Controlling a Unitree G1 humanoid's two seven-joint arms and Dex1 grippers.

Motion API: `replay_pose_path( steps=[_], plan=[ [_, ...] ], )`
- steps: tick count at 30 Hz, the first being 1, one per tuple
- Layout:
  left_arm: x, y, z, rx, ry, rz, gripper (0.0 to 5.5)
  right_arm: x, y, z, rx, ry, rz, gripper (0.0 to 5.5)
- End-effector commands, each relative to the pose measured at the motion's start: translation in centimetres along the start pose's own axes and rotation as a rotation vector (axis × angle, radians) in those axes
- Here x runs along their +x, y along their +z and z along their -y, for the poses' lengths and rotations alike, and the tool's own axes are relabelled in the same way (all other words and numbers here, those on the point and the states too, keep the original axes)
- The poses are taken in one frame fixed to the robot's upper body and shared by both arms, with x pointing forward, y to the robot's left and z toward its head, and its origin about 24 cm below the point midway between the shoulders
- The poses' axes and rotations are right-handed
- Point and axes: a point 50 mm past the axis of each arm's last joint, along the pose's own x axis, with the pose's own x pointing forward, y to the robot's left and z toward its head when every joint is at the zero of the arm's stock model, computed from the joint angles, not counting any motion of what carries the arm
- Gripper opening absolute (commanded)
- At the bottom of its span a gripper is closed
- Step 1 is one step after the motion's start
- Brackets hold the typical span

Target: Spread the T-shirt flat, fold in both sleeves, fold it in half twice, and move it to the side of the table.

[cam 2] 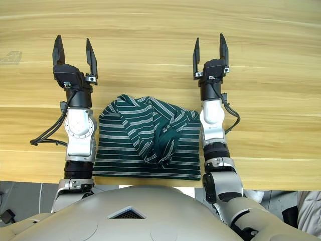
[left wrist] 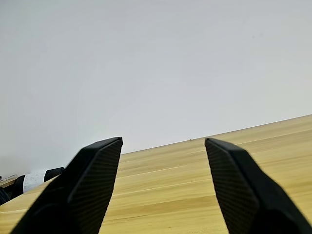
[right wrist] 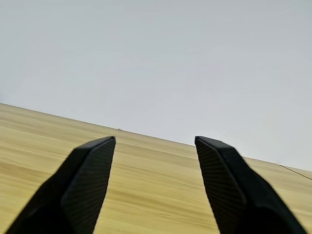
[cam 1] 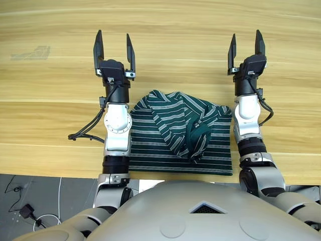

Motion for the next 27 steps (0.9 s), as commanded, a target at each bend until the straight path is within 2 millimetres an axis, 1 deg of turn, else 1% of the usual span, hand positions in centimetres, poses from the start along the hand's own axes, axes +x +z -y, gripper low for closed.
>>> replay_pose_path(
  steps=[1,11,14,16,19,21,23,25,27],
  plan=[
    [0.3,-0.1,-0.1,-0.003,0.011,0.002,3.15,0.4,0.1,0.1,-0.008,0.003,0.01,3.01],
    [0.4,-0.3,0.0,-0.005,0.013,-0.002,3.15,0.3,0.1,-0.1,0.019,0.014,0.009,3.01],
    [0.5,-0.3,0.1,-0.008,0.017,-0.001,3.15,-0.4,0.6,0.7,0.065,0.001,0.007,3.01],
    [0.6,-0.3,0.1,-0.014,0.029,-0.005,3.15,-1.8,2.1,1.4,0.133,0.041,0.026,3.01],
    [0.3,-0.1,0.0,-0.023,0.045,-0.011,3.15,-5.2,4.9,2.6,0.165,0.164,0.008,3.01],
    [0.1,0.0,0.0,-0.018,0.052,-0.013,3.15,-7.5,7.1,2.5,0.21,0.338,-0.019,3.01],
    [0.0,0.0,-0.3,-0.012,0.065,-0.016,3.15,-9.8,8.6,2.0,0.299,0.546,-0.089,3.01],
    [-0.1,-0.1,-0.5,-0.008,0.078,-0.019,3.15,-11.7,8.9,1.9,0.378,0.682,-0.198,3.01],
    [-0.2,-0.1,-0.7,-0.005,0.09,-0.023,3.15,-13.6,7.8,2.0,0.424,0.746,-0.372,3.01]
  ],
)
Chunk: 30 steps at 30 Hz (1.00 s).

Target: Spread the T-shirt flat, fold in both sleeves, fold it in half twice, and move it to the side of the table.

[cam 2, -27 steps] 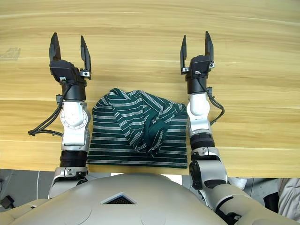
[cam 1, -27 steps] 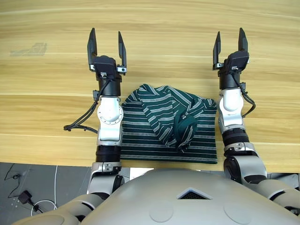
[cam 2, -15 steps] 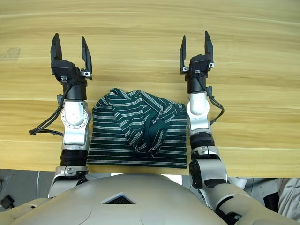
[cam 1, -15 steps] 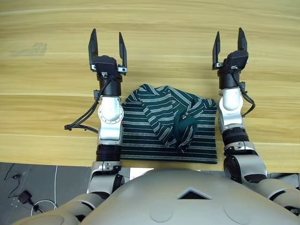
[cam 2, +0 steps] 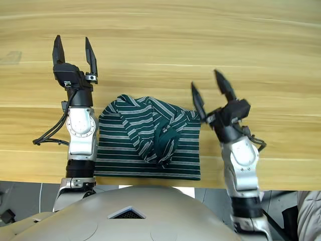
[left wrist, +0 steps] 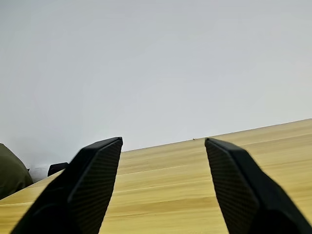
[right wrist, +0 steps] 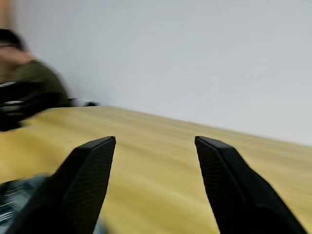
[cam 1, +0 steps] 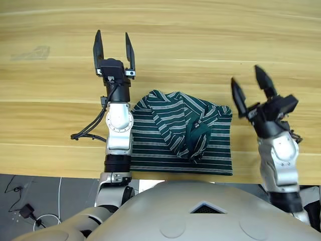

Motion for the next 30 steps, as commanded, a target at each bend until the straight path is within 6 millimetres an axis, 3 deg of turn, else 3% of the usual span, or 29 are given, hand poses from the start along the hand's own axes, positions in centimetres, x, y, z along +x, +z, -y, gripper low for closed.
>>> replay_pose_path(
  steps=[1,4,8,24,30],
  plan=[
    [-0.2,-0.1,-0.7,0.011,0.038,-0.021,3.15,-2.6,-1.9,-1.5,0.2,0.117,-0.262,3.01],
    [-0.2,-0.1,-0.6,0.013,0.042,-0.024,3.15,-4.2,-3.6,-3.2,0.282,0.199,-0.431,3.01],
    [-0.1,-0.1,-0.5,0.011,0.045,-0.029,3.15,-4.6,-4.3,-3.6,0.28,0.231,-0.483,3.01],
    [-0.3,-0.2,-0.8,0.013,0.057,-0.04,3.15,-4.2,-5.8,-3.8,0.228,0.241,-0.488,3.01],
    [-0.5,-0.3,-1.2,0.018,0.067,-0.041,3.15,-3.8,-6.4,-3.9,0.323,0.165,-0.501,3.01]
  ],
)
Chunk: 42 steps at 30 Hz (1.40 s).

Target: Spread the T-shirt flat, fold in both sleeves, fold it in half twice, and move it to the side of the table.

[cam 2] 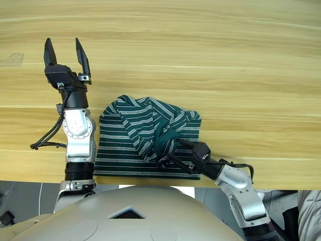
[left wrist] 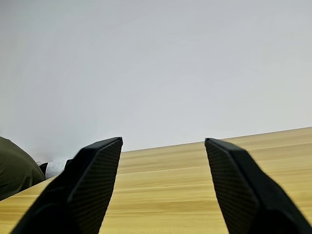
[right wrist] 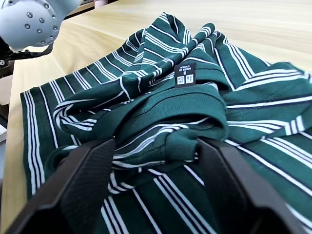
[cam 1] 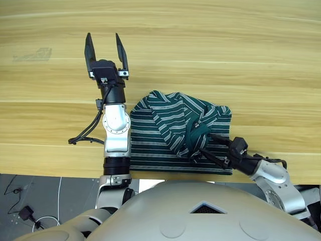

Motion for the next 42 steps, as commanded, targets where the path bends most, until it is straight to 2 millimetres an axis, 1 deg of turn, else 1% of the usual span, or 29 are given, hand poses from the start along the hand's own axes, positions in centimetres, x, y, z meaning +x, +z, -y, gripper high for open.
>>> replay_pose_path(
  steps=[1,4,5,7,14,16,18,24,32,34,35,37,40,42],
  plan=[
    [-0.3,-0.2,-0.5,0.011,0.016,-0.016,3.15,0.4,-0.1,0.4,0.111,-0.034,-0.002,3.01],
    [-0.4,-0.2,-0.6,0.016,0.014,-0.017,3.15,0.6,0.5,0.6,0.255,-0.053,0.031,3.01],
    [-0.4,-0.2,-0.6,0.017,0.012,-0.016,3.15,0.7,0.7,0.6,0.279,-0.058,0.038,3.01],
    [-0.4,-0.2,-0.6,0.02,0.009,-0.015,3.15,0.9,0.9,0.6,0.292,-0.06,0.032,3.01],
    [-0.5,-0.1,-0.5,0.022,0.007,-0.014,3.15,1.0,0.5,0.1,0.282,-0.046,-0.002,3.01],
    [-0.5,-0.1,-0.5,0.021,0.007,-0.014,3.15,0.9,0.3,-0.1,0.285,-0.033,-0.016,2.67],
    [-0.4,-0.1,-0.5,0.021,0.008,-0.014,3.15,0.8,0.1,-0.2,0.287,-0.027,-0.025,2.61],
    [-0.5,-0.1,-0.5,0.021,0.008,-0.014,3.15,0.9,-1.0,-0.1,0.301,-0.034,-0.054,1.53],
    [-0.4,-0.2,-0.4,0.021,0.004,-0.018,3.15,1.2,-0.9,0.3,0.28,-0.029,-0.042,0.23],
    [-0.3,-0.3,-0.3,0.02,0.002,-0.019,3.15,1.3,-0.7,0.5,0.273,-0.028,-0.032,0.02],
    [-0.3,-0.3,-0.2,0.02,0.001,-0.019,3.15,1.4,-0.6,0.5,0.266,-0.021,-0.026,0.02],
    [-0.2,-0.3,-0.2,0.02,0.0,-0.019,3.15,1.4,0.3,0.8,0.246,0.004,0.016,0.02],
    [-0.2,-0.4,-0.2,0.021,0.001,-0.019,3.15,1.4,2.4,1.3,0.202,0.049,0.103,0.02],
    [-0.2,-0.4,-0.2,0.017,-0.004,-0.018,3.15,1.2,4.2,1.9,0.119,0.083,0.157,0.02]
  ],
)
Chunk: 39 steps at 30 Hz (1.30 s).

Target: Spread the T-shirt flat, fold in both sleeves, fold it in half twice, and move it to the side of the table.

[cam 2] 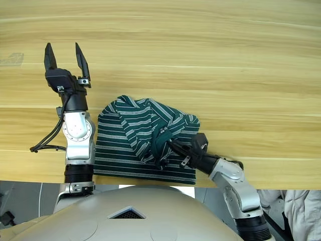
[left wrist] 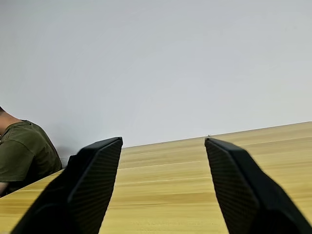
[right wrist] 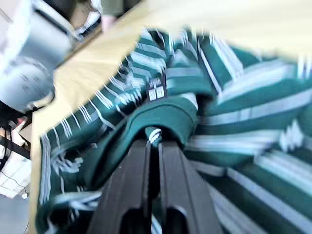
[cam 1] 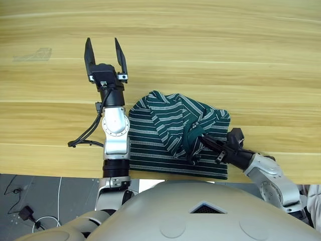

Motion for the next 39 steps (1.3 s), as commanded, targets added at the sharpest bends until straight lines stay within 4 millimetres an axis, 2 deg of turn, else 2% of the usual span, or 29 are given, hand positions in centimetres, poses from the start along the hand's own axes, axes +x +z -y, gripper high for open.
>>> replay_pose_path(
  steps=[1,5,9,12,15,19,26,32,39],
  plan=[
    [0.3,0.2,0.1,-0.002,-0.014,0.004,3.15,-0.1,3.9,0.4,-0.167,0.07,0.089,0.02],
    [-0.3,1.6,1.0,-0.046,-0.097,-0.002,3.15,0.3,8.3,1.2,-0.423,0.046,0.133,0.02],
    [-3.6,3.7,2.5,-0.11,-0.321,-0.028,3.15,0.9,11.3,0.9,-0.666,0.051,0.123,0.02],
    [-7.1,5.3,3.5,-0.193,-0.588,-0.051,3.15,1.7,13.4,0.5,-0.844,0.053,0.129,0.02],
    [-10.4,5.4,3.6,-0.306,-0.788,-0.137,3.15,2.9,15.1,0.1,-0.989,0.077,0.13,0.02],
    [-12.4,5.6,4.1,-0.333,-0.915,-0.183,3.15,4.1,16.7,0.0,-1.104,0.079,0.144,0.02],
    [-12.8,5.1,6.1,-0.292,-0.963,-0.173,3.15,5.2,17.0,0.2,-1.156,0.073,0.151,0.02],
    [-12.4,5.1,6.5,-0.2,-0.947,-0.121,3.15,5.4,16.5,0.4,-1.141,0.081,0.144,0.02],
    [-11.8,3.9,7.1,-0.063,-0.88,-0.093,3.15,5.3,16.3,-0.3,-1.14,0.11,0.161,0.02]
  ],
)
